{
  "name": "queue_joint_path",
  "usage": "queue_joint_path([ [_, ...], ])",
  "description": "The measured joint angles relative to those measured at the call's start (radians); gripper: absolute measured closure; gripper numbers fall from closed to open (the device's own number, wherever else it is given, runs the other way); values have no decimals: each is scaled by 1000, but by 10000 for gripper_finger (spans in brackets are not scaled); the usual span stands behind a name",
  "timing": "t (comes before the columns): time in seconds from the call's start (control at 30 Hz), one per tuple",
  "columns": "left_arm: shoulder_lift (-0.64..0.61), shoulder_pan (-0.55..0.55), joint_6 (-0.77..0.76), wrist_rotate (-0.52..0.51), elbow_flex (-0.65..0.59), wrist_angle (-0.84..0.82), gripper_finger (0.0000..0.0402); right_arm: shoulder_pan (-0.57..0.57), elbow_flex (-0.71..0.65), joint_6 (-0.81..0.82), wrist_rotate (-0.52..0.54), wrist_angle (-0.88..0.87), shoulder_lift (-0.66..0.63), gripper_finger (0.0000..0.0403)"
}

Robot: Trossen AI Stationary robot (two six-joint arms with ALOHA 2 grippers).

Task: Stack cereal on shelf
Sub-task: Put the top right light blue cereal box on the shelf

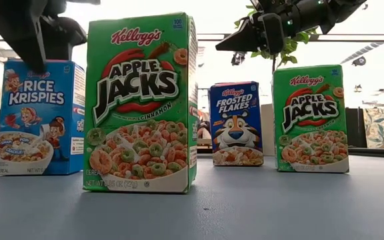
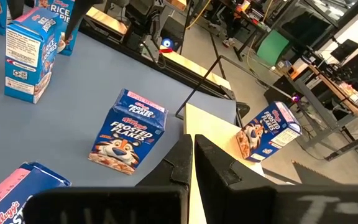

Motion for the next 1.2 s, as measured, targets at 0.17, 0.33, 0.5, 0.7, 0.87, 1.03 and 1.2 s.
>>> queue_joint_path([
  [0.17,0,0,8,2,-7,12,162,0,0,0,0,0,0,394],
  [0.33,0,0,8,2,-8,12,197,0,0,0,1,0,0,394],
  [0.5,0,0,10,2,-8,12,223,0,0,0,1,0,0,394],
  [0.7,0,0,11,2,-8,13,243,0,0,0,1,0,0,394],
  [0.87,-2,0,24,3,-8,13,251,0,0,0,1,0,0,394],
  [1.03,-17,12,106,5,54,-54,256,0,0,0,1,0,0,394],
  [1.2,-21,82,254,-15,233,-234,256,0,0,0,2,0,0,394],
])
